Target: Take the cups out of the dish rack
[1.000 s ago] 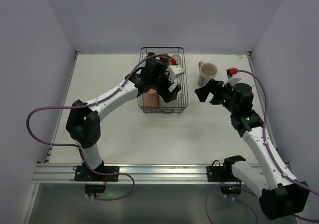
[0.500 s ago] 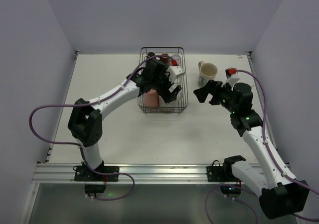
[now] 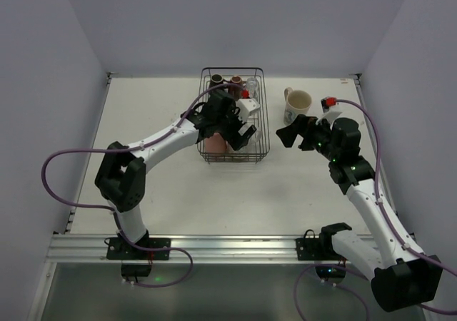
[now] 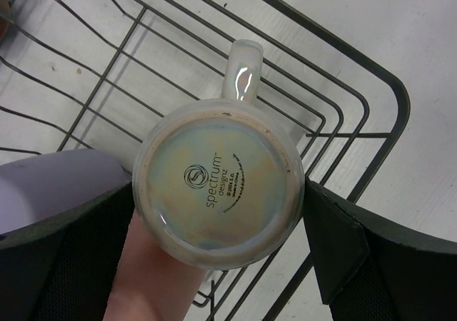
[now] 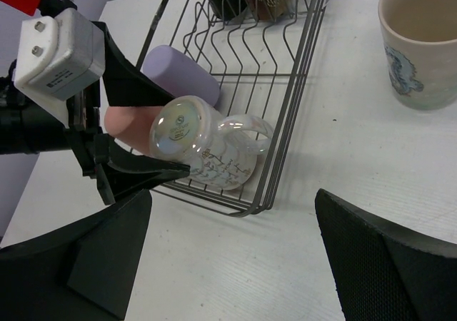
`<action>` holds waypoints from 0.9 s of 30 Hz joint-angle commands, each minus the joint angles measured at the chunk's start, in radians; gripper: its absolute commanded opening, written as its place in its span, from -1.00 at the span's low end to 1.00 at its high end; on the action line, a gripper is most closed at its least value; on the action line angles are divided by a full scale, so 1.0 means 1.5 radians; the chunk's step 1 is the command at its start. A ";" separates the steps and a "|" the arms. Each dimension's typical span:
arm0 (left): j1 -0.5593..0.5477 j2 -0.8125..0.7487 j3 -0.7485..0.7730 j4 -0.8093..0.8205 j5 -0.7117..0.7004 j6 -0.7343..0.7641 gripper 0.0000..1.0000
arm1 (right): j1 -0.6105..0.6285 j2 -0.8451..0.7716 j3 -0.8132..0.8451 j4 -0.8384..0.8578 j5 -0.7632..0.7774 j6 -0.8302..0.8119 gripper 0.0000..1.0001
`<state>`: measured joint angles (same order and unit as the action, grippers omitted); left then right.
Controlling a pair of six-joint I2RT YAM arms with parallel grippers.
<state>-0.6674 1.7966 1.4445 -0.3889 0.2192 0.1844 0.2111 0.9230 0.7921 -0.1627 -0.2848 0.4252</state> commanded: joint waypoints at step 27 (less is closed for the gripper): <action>0.006 0.026 0.041 0.065 -0.006 -0.034 -0.54 | 0.021 -0.050 -0.059 0.141 -0.083 0.091 0.96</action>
<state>-0.6590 1.8664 1.4570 -0.3454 0.2413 0.1478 0.2359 0.8845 0.7197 -0.0578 -0.3729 0.4957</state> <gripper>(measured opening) 0.871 0.986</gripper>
